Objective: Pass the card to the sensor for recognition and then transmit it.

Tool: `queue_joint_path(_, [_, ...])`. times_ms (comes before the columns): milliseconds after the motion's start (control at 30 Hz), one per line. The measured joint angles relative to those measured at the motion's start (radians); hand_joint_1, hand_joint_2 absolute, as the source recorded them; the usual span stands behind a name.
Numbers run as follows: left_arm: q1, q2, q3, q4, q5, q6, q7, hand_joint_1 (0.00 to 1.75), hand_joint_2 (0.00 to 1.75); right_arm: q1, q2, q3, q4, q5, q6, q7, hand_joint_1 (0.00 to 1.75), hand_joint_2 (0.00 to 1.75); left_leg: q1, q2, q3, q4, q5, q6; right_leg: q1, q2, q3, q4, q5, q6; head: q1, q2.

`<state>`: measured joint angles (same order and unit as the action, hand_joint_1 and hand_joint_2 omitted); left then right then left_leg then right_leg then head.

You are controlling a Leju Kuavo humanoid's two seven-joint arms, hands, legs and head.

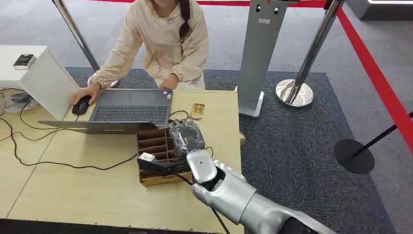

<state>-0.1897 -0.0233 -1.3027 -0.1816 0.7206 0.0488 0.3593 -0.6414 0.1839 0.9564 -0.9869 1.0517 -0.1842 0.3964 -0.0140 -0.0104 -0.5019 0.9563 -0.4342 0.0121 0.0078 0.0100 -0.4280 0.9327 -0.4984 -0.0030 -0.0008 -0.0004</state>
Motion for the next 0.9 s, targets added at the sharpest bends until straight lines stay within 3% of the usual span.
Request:
queue_joint_path(600, [0.000,0.000,0.000,0.000,0.000,0.000,0.000,0.00,1.75,-0.010,0.000,0.002,0.018,-0.016,0.018,0.024,0.87,1.75,0.000,0.000,0.000,0.000,0.000,0.000,0.000,0.000,0.000,0.000,0.000,0.000,0.000,0.000])
queue_joint_path(900, [0.001,0.000,0.000,0.000,0.000,0.000,0.000,0.00,1.75,-0.020,-0.005,0.001,0.030,-0.016,0.019,0.032,0.87,1.75,0.000,0.000,-0.001,0.000,0.000,0.000,0.000,0.000,-0.001,0.000,0.000,0.000,0.000,0.000])
